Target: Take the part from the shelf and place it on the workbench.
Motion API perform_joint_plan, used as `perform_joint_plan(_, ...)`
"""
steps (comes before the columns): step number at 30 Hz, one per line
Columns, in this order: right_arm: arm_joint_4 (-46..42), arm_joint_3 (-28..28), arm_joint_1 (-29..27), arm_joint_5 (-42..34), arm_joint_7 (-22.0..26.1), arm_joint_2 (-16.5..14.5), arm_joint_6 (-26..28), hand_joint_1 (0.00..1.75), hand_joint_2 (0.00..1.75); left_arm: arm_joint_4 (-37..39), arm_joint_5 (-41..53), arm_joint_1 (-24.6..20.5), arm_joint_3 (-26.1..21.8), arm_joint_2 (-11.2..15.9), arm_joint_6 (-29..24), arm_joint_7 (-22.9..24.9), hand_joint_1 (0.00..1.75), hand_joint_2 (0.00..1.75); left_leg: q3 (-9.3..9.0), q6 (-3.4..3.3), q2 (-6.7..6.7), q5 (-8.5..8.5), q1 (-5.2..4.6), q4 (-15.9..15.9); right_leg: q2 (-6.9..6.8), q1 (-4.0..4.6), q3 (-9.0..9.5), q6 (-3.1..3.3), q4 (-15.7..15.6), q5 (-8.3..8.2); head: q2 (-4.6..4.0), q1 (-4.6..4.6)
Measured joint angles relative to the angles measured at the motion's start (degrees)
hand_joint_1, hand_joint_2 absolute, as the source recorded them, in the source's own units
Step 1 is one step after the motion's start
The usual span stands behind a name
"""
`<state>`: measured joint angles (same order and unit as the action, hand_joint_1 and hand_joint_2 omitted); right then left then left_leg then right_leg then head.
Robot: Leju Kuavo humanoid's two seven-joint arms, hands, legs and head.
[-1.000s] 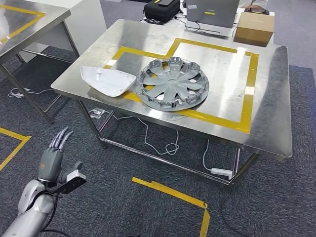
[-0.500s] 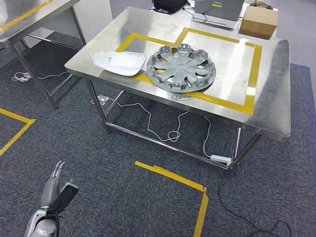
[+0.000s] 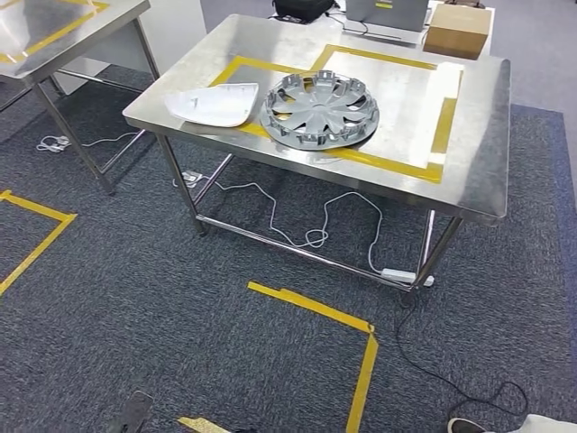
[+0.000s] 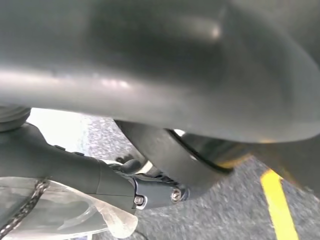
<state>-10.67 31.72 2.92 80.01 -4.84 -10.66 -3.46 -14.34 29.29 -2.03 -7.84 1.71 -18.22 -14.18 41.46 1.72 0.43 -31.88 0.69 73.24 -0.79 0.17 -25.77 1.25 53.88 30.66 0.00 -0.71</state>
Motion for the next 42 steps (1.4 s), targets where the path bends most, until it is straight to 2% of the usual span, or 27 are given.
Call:
perform_joint_plan(1, 0.0, 0.1, 0.0, -0.3, -0.1, 0.0, 0.0, 0.00, 0.00, 0.4, 0.0, 0.1, -0.2, -0.4, 1.4, 3.0, 0.00, 0.00, -1.02, 0.04, 0.00, 0.46, 0.04, 0.0, -0.05, -0.02, -0.48, -0.13, 0.2, -0.22, 0.00, 0.00)
perform_joint_plan(2, 0.0, 0.2, 0.0, -0.6, -0.1, 0.0, -0.1, 0.00, 0.00, 0.8, 0.1, 0.2, -0.3, -0.9, 2.9, 6.1, 0.00, 0.00, -3.09, -0.01, 0.00, 1.62, 0.07, -2.3, -0.07, -0.07, -0.75, -0.27, 0.5, -0.37, 0.00, -0.01)
perform_joint_plan(4, 0.0, 0.7, 0.1, -1.2, -0.1, 0.0, -0.2, 0.00, 0.00, 1.2, 0.1, 0.3, -0.4, -2.1, 5.4, 11.2, 0.00, 0.00, -8.52, -0.35, -0.03, 3.61, 0.06, -10.3, -0.12, -0.07, -1.49, -0.63, 1.3, -0.46, 0.00, -0.04)
perform_joint_plan(6, 0.0, 1.2, 0.2, -1.6, -0.1, 0.0, -0.3, 0.00, 0.00, 1.6, 0.4, 0.4, -0.5, -3.6, 6.2, 14.0, 0.00, 0.00, -11.30, -1.06, -0.12, 4.04, -0.09, -15.0, -0.11, 0.08, -2.12, -1.18, 1.9, -0.52, 0.00, -0.02)
perform_joint_plan(8, 0.0, 1.4, 0.2, -1.6, -0.1, 0.0, -0.4, 0.00, 0.00, 2.0, 0.8, 0.5, -0.5, -4.9, 6.0, 15.4, 0.00, 0.00, -11.08, -1.88, -0.20, 3.95, -0.18, -15.4, -0.09, 0.16, -2.26, -1.82, 2.1, -0.68, 0.00, 0.02)
perform_joint_plan(10, 0.0, 1.5, 0.2, -1.5, -0.1, 0.0, -0.2, 0.00, 0.00, 2.2, 1.2, 0.5, -0.5, -6.1, 5.5, 16.2, 0.00, 0.00, -10.74, -2.70, -0.23, 4.24, -0.03, -15.7, 0.11, 0.09, -3.00, -2.52, 3.3, 0.28, 0.00, 0.17)
perform_joint_plan(12, 0.0, 1.6, 0.2, -1.5, -0.1, 0.0, 0.0, 0.00, 0.00, 2.3, 1.4, 0.4, -0.5, -6.9, 5.1, 16.7, 0.00, 0.00, -10.25, -3.47, -0.41, 4.70, 0.04, -16.0, 0.42, -0.05, -5.73, -3.06, 8.5, 3.50, 0.00, 0.48)
perform_joint_plan(14, 0.0, 1.7, 0.2, -1.4, -0.1, 0.0, 0.2, 0.00, 0.00, 2.4, 1.6, 0.4, -0.5, -7.3, 4.7, 17.0, 0.00, 0.00, -9.57, -3.84, -0.79, 5.11, -0.13, -15.9, 0.55, -0.19, -9.53, -3.28, 16.3, 6.89, 0.00, 0.62)
perform_joint_plan(15, 0.0, 1.7, 0.1, -1.3, -0.1, 0.0, 0.4, 0.00, 0.00, 2.4, 2.0, 0.5, -0.5, -7.5, 4.5, 17.2, 0.00, 0.00, -9.31, -3.88, -1.08, 5.31, -0.20, -15.9, 0.57, -0.21, -10.65, -3.29, 18.7, 7.37, 0.00, 0.62)
perform_joint_plan(16, 0.0, 1.8, 0.1, -1.3, -0.1, 0.0, 0.5, 0.00, 0.00, 2.5, 2.6, 0.5, -0.5, -7.7, 4.3, 17.5, 0.00, 0.00, -9.11, -3.84, -1.48, 5.50, -0.23, -15.9, 0.63, -0.21, -10.73, -3.24, 18.9, 6.74, 0.00, 0.63)
perform_joint_plan(18, 0.0, 1.9, -0.1, -1.1, -0.1, 0.0, 0.6, 0.00, 0.00, 2.6, 4.1, 0.5, -0.3, -8.3, 4.1, 17.9, 0.00, 0.00, -8.93, -3.60, -2.56, 5.86, -0.25, -15.9, 1.46, -0.23, -7.62, -2.88, 13.0, 2.89, 0.00, 0.64)
perform_joint_plan(19, 0.0, 1.9, -0.1, -1.0, -0.1, 0.0, 0.6, 0.00, 0.00, 2.7, 4.9, 0.5, -0.1, -8.5, 4.2, 18.2, 0.00, 0.00, -8.82, -3.41, -3.12, 6.03, -0.32, -15.8, 2.78, -0.25, -5.52, -2.60, 8.8, 1.19, 0.00, 0.65)
perform_joint_plan(20, 0.0, 1.9, -0.1, -0.9, -0.2, 0.0, 0.5, 0.00, 0.00, 2.7, 5.7, 0.4, 0.1, -8.8, 4.4, 18.5, 0.00, 0.00, -8.64, -3.19, -3.69, 6.19, -0.39, -15.7, 3.95, -0.33, -3.84, -2.39, 5.2, 0.09, 0.00, 0.60)
perform_joint_plan(22, 0.0, 1.9, -0.1, -0.6, -0.2, 0.0, 0.2, 0.00, 0.00, 2.7, 7.4, 0.2, 0.8, -9.2, 5.2, 19.3, 0.00, 0.00, -8.16, -2.55, -4.73, 6.60, -0.43, -15.7, 5.25, -0.36, -2.61, -2.07, 2.2, -0.21, 0.00, 0.56)
perform_joint_plan(24, 0.0, 1.9, -0.1, -0.3, -0.2, 0.1, -0.1, 0.00, 0.00, 2.8, 9.1, 0.4, 1.8, -9.3, 6.2, 20.2, 0.00, 0.00, -7.74, -1.85, -5.61, 6.93, -0.31, -15.6, 4.11, -0.44, -2.43, -1.62, 1.9, -0.52, 0.00, 0.58)
perform_joint_plan(26, 0.0, 1.9, -0.1, 0.0, -0.2, 0.0, -0.4, 0.00, 0.00, 3.0, 10.3, 0.5, 2.9, -9.3, 7.1, 20.9, 0.00, 0.00, -6.60, -1.26, -4.39, 5.28, -0.34, -13.5, 2.69, -0.69, -2.22, -1.00, 1.6, -1.08, 0.00, 0.23)
perform_joint_plan(28, 0.0, 1.9, -0.2, 0.2, -0.2, 0.0, -0.5, 0.00, 0.00, 3.1, 10.9, 0.4, 3.8, -9.3, 7.5, 21.2, 0.00, 0.00, -3.82, -0.72, -2.04, 1.19, -0.31, -6.9, 1.10, -0.71, -2.31, -0.71, 1.6, -1.34, 0.00, -0.17)
perform_joint_plan(29, 0.0, 1.9, -0.3, 0.2, -0.2, 0.1, -0.5, 0.00, 0.00, 3.1, 11.1, 0.4, 4.1, -9.3, 7.6, 21.2, 0.00, 0.00, -2.27, -0.48, -1.41, -0.67, -0.24, -3.0, 0.24, -0.65, -2.39, -0.70, 1.6, -1.35, 0.00, -0.24)
perform_joint_plan(30, 0.0, 1.9, -0.4, 0.3, -0.2, 0.1, -0.5, 0.00, 0.00, 3.1, 11.2, 0.4, 4.4, -9.3, 7.6, 21.3, 0.00, 0.00, -1.25, -0.32, -1.07, -1.68, -0.17, -0.1, -0.59, -0.58, -2.43, -0.70, 1.6, -1.34, 0.00, -0.22)
perform_joint_plan(31, 0.0, 1.9, -0.4, 0.3, -0.2, 0.1, -0.5, 0.00, 0.00, 3.2, 11.3, 0.5, 4.6, -9.3, 7.7, 21.3, 0.00, 0.00, -1.20, -0.26, -0.87, -1.54, -0.14, 0.7, -1.37, -0.54, -2.45, -0.72, 1.6, -1.32, 0.00, -0.23)
perform_joint_plan(32, 0.0, 1.9, -0.3, 0.4, -0.2, 0.1, -0.6, 0.00, 0.00, 3.2, 11.5, 0.5, 4.8, -9.3, 7.9, 21.4, 0.00, 0.00, -2.28, -0.29, -0.64, -0.31, -0.12, -0.9, -2.07, -0.51, -2.41, -0.77, 1.7, -1.27, 0.00, -0.25)
perform_joint_plan(33, 0.0, 1.9, -0.3, 0.5, -0.2, 0.1, -0.6, 0.00, 0.00, 3.2, 11.6, 0.6, 5.0, -9.3, 8.1, 21.5, 0.00, 0.00, -4.31, -0.44, -0.08, 1.59, -0.14, -4.6, -2.70, -0.49, -2.31, -0.87, 1.7, -1.19, 0.00, -0.25)
perform_joint_plan(35, 0.0, 1.9, -0.2, 0.7, -0.1, 0.1, -0.8, 0.00, 0.00, 3.2, 12.0, 0.5, 5.4, -9.2, 8.4, 21.6, 0.00, 0.00, -8.42, -1.10, 2.52, 4.40, -0.46, -12.4, -3.77, -0.23, -2.13, -1.24, 1.8, -0.91, 0.00, -0.24)
perform_joint_plan(37, 0.0, 1.9, -0.1, 0.8, -0.1, 0.1, -0.9, 0.00, 0.00, 3.2, 12.3, 0.4, 5.7, -9.2, 8.4, 21.6, 0.00, 0.00, -9.72, -1.93, 3.97, 4.93, -0.86, -15.6, -4.67, 0.13, -2.09, -1.68, 1.9, -0.69, 0.00, -0.20)
perform_joint_plan(39, 0.0, 1.9, 0.0, 1.0, 0.0, 0.1, -1.0, 0.00, 0.00, 3.2, 12.5, 0.5, 6.0, -9.2, 8.4, 21.6, 0.00, 0.00, -9.39, -2.68, 2.88, 5.14, -0.94, -15.7, -5.34, 0.17, -2.09, -2.25, 2.0, -0.48, 0.00, -0.23)
perform_joint_plan(41, -0.1, 1.9, 0.0, 1.1, 0.0, 0.2, -1.0, 0.00, 0.00, 3.2, 12.7, 0.5, 6.1, -9.2, 8.3, 21.6, 0.00, 0.00, -9.17, -3.42, 1.74, 5.50, -0.71, -15.9, -3.57, -0.04, -2.87, -2.93, 3.5, 1.01, 0.00, -0.08)
perform_joint_plan(42, -0.1, 1.9, 0.0, 1.1, 0.2, 0.2, -1.0, 0.00, 0.00, 3.2, 12.8, 0.4, 6.2, -9.3, 8.3, 21.6, 0.00, 0.00, -9.06, -3.75, 1.13, 5.71, -0.57, -16.1, -2.04, -0.18, -4.08, -3.20, 6.1, 2.66, 0.00, 0.02)
